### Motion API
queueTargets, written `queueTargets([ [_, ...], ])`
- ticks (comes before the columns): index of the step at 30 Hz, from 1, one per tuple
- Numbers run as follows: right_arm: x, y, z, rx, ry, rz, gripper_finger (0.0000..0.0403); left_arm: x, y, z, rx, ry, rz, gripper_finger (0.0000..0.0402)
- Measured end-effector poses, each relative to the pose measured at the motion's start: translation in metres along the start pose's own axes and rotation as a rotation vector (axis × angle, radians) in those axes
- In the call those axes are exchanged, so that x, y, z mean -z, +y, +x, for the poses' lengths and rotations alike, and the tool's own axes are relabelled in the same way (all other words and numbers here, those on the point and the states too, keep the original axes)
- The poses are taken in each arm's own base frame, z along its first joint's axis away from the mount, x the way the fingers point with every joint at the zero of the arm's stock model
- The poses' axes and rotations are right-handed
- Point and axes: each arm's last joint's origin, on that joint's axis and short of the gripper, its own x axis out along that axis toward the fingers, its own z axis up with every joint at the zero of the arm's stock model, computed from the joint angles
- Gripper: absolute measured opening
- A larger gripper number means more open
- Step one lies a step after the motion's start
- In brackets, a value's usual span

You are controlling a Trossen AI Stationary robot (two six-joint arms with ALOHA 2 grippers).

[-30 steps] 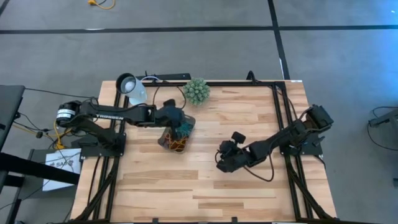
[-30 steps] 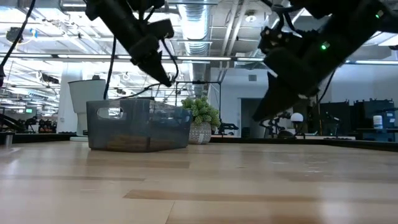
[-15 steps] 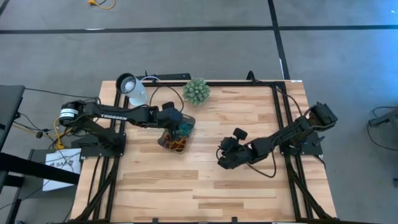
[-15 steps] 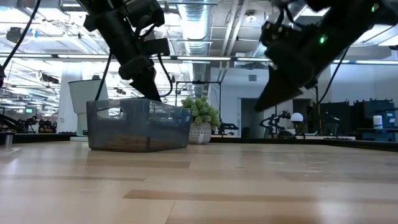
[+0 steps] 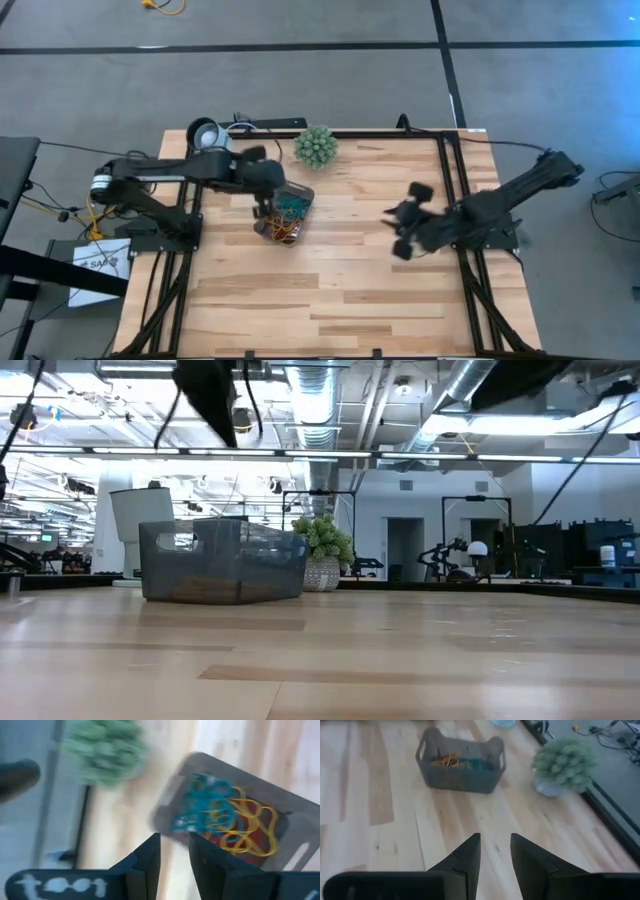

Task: Pick and place items into bin
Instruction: Return to Home Position

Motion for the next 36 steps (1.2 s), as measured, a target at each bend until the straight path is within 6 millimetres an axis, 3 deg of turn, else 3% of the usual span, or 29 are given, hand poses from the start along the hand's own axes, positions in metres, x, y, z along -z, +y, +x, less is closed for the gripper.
queueTargets([
  [3,0.002,-0.023,-0.034,-0.038,-0.032,0.013,0.0102,0.005,0.014,-0.044,-0.095,-0.042,0.016,0.0089],
  [6,0.013,-0.046,-0.062,-0.089,-0.054,0.023,0.0102,0.026,0.03,-0.088,-0.155,-0.109,-0.023,0.0089],
  [10,0.029,-0.07,-0.085,-0.143,-0.053,0.105,0.0102,0.083,0.048,-0.135,-0.141,-0.193,-0.156,0.0089],
  [14,0.049,-0.085,-0.091,-0.178,-0.035,0.283,0.0102,0.146,0.053,-0.154,-0.094,-0.38,-0.317,0.0089],
  [16,0.063,-0.085,-0.085,-0.155,-0.052,0.198,0.0102,0.172,0.049,-0.147,-0.036,-0.505,-0.35,0.0089],
  [19,0.081,-0.086,-0.073,-0.078,-0.121,0.143,0.0102,0.2,0.038,-0.122,0.055,-0.738,-0.309,0.0089],
  [24,0.091,-0.088,-0.076,-0.267,-0.224,0.181,0.0102,0.226,0.013,-0.07,0.158,-1.066,-0.215,0.0088],
  [27,0.092,-0.096,-0.086,-0.431,-0.342,0.173,0.0102,0.22,0.006,-0.057,0.193,-1.176,-0.209,0.0088],
  [32,0.112,-0.1,-0.081,-0.601,-0.568,0.119,0.0102,0.207,-0.003,-0.037,0.203,-1.09,-0.191,0.0088],
  [36,0.126,-0.08,-0.065,-0.61,-0.63,0.063,0.0102,0.202,-0.009,-0.023,0.246,-1.152,-0.226,0.0088],
])
